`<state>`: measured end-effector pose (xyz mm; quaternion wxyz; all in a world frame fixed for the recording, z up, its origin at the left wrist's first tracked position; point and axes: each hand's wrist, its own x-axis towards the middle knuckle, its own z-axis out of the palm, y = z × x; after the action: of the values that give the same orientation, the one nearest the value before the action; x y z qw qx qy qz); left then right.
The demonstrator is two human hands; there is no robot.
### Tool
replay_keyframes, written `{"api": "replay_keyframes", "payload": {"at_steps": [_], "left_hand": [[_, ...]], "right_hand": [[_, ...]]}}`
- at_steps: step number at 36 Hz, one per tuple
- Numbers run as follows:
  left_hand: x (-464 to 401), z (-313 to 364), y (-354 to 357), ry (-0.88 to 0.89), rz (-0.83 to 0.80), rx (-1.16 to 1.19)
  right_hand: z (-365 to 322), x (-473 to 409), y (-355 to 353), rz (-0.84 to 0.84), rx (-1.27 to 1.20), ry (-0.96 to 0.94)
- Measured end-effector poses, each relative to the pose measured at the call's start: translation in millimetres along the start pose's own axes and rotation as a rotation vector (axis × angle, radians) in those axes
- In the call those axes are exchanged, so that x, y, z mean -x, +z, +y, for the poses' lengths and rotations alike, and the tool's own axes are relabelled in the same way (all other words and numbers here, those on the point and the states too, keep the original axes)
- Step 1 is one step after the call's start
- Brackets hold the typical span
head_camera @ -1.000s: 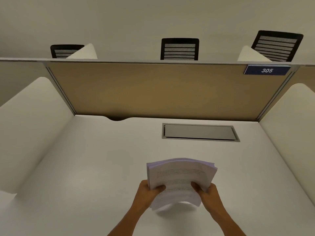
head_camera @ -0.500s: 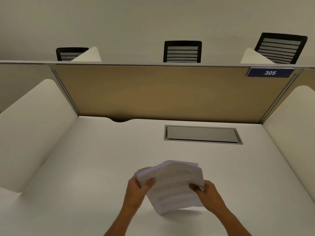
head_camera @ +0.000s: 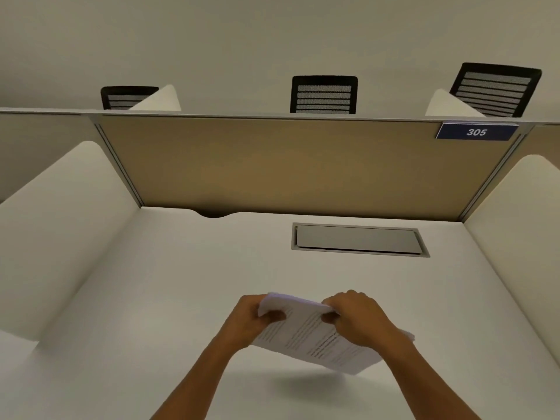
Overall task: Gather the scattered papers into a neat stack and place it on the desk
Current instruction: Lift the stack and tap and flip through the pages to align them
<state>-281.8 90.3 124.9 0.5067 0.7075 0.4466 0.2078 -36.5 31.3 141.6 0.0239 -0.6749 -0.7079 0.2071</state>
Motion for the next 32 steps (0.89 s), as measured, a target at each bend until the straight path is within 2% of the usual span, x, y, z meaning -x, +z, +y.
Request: {"api": "replay_keyframes", "payload": {"at_steps": [5,9,13,19,24,26,30,32], "left_hand": [[7,-23,12,-0.122,0.151,0.113],[17,-42,10,-0.19,0.25,0.158],[28,-59,9,-0.25,0.279,0.174],[38,-70,11,-0.313,0.337,0.217],[35,-72,16,-0.308,0.346,0.226],[34,-73,18,-0.296,0.35,0.226],[35,-79,19,-0.293,0.347,0.219],[36,-83,18,-0.306,0.352,0.22]], "right_hand": [[13,6,3,-0.024,-0.158,0.037],[36,21,5,-0.077,-0.409,0.057],[56,38,16,-0.061,-0.616,0.112],[65,60,41,0.045,-1.09,0.155],[65,60,75,0.072,-1.407,0.242],[64,59,84,0.107,-1.451,0.289],[61,56,92,0.088,-1.351,0.297],[58,55,96,0.136,-1.331,0.321]]}}
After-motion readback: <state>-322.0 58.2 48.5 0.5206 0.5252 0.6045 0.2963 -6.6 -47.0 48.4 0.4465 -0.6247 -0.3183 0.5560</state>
